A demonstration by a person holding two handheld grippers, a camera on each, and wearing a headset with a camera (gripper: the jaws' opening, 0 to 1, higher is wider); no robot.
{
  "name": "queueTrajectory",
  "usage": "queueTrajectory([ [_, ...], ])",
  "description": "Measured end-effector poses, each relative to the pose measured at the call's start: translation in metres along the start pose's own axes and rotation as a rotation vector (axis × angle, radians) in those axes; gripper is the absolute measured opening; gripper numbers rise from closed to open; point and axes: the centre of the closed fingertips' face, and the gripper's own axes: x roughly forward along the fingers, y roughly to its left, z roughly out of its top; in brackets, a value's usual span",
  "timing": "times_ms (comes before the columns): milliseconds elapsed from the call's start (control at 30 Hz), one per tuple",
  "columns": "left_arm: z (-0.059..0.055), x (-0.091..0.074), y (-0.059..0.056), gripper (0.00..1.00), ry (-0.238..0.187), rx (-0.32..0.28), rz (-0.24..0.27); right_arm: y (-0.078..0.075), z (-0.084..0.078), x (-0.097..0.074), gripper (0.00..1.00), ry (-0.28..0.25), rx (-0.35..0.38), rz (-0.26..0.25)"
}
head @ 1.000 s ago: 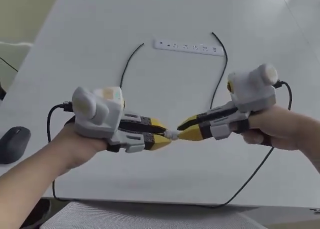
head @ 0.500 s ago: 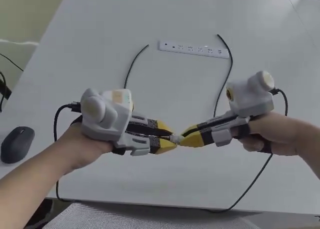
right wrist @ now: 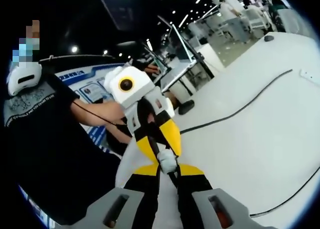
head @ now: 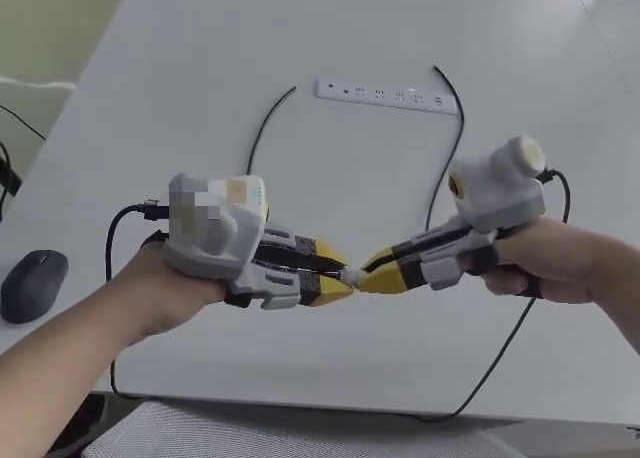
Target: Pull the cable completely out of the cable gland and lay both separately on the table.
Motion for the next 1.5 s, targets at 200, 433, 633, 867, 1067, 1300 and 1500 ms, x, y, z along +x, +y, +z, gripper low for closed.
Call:
queueTrajectory([
  [200,0.000,0.001,0.004,0.14,-0.013,-0.046,0.006,-0.004,0.001,-0.002,0.07,0.021,-0.153,-0.089],
  [433,-0.001,0.001,0.005,0.14,-0.020,-0.094,-0.001,-0.005,0.001,-0.002,0.07,0.058,-0.339,-0.213],
  [633,0.002,-0.001,0.007,0.15,-0.054,-0.160,-0.003,-0.006,0.005,-0.004,0.07,0.064,-0.483,-0.332],
  [867,0.000,-0.001,0.003,0.15,-0.064,-0.204,-0.016,-0.008,0.000,-0.002,0.07,0.146,-0.675,-0.449],
  [1067,0.004,-0.003,0.004,0.15,-0.088,-0.220,-0.010,-0.008,0.006,-0.004,0.08,0.117,-0.702,-0.500],
  [1300,0.007,-0.004,0.003,0.15,-0.091,-0.204,-0.009,-0.010,0.008,-0.006,0.09,0.096,-0.661,-0.483],
  [1500,0.007,-0.003,0.001,0.15,-0.082,-0.173,-0.015,-0.006,0.008,-0.012,0.16,-0.010,-0.433,-0.387],
])
